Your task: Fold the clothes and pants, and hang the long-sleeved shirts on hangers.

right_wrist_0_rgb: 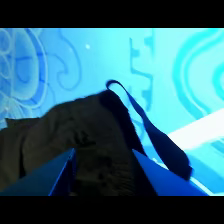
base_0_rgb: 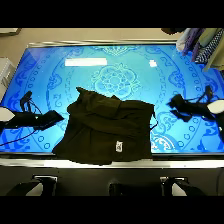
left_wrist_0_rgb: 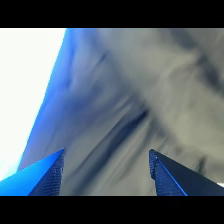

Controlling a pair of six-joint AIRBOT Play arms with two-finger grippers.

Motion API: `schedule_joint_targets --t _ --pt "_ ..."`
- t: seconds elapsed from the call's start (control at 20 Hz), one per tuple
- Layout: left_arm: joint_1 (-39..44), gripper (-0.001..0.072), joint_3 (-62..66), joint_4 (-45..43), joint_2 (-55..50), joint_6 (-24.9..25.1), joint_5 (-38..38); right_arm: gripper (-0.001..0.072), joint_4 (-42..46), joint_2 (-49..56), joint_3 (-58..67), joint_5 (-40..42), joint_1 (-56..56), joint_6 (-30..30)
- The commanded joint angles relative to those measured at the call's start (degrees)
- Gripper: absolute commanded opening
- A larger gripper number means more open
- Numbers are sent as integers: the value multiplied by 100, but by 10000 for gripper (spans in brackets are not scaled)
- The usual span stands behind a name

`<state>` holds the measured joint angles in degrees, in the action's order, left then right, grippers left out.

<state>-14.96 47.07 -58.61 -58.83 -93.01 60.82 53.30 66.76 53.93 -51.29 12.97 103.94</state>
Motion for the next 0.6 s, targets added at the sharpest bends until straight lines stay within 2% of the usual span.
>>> schedule_joint_targets --t 0.0,0.15,0.4,0.55 --pt "-20 595 46 560 -326 2 -833 434 -1856 1228 188 643 -9 -1082" --pt "-20 596 46 573 -662 22 -839 419 -2028 1681 188 695 -251 -1290" --pt "-20 595 46 570 -802 24 -883 376 -1943 1915 188 1429 -872 -1185" --pt "-20 595 46 570 -802 70 -911 360 -1832 2011 188 1403 -898 -1158"
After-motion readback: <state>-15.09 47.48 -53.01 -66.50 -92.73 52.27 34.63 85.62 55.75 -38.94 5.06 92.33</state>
